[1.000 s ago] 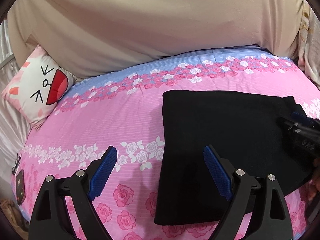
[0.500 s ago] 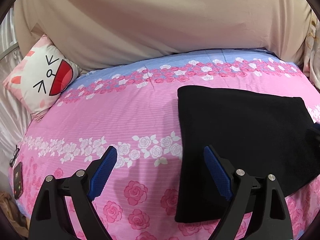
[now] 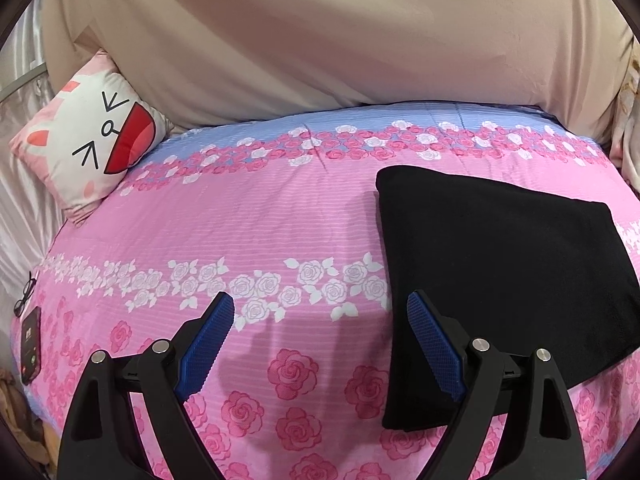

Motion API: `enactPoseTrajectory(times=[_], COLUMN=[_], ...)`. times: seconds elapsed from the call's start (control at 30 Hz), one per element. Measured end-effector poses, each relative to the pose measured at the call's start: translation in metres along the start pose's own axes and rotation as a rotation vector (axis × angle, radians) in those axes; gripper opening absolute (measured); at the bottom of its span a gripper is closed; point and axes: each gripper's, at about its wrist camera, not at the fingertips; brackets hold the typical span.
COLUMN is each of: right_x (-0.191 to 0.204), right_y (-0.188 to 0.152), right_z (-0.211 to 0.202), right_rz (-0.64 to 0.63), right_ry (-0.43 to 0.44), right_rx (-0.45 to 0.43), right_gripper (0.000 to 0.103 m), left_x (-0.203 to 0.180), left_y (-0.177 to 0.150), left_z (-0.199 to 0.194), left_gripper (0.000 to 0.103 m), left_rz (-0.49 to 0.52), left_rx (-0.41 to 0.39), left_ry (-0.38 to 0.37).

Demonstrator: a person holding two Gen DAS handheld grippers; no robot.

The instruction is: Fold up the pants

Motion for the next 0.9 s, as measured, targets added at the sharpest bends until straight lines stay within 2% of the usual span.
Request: enactPoseTrajectory(times=[0.23, 0.37, 0.43, 0.9], right_x=[-0.009, -0.015, -0.017, -0.049], right_y=[-0.001, -0.005, -0.005, 0.005], right_z=[-0.01, -0.017, -0.021, -0.031], right_rz=[0.044, 0.052, 0.051, 0.119], right_ry=[-0.047, -0.075, -0.089, -0.069], right_rx=[-0.003, -0.025, -0.042, -0.116], right_gripper=[0.058, 0.067, 0.067, 0.067], left_x=[0.002, -0.002, -0.007, -0.058], left_y=[0.0, 0.004, 0.008, 0.032], left_z=[-0.004, -0.001, -0.001, -0.019], left_gripper=[0.086, 0.086, 0.086, 0.086], left_rz=[0.003, 0.014, 0.021, 0.086], left_rx=[-0.012, -0.008, -0.008, -0.072], left_ry=[0.033, 0.061, 0.065, 0.059])
Point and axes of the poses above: each gripper's, at about its wrist camera, not at the fingertips, and z roughly the way its jaws point, x to its left, y to its top, and after that the axes turned 1 degree about -y, right-handed
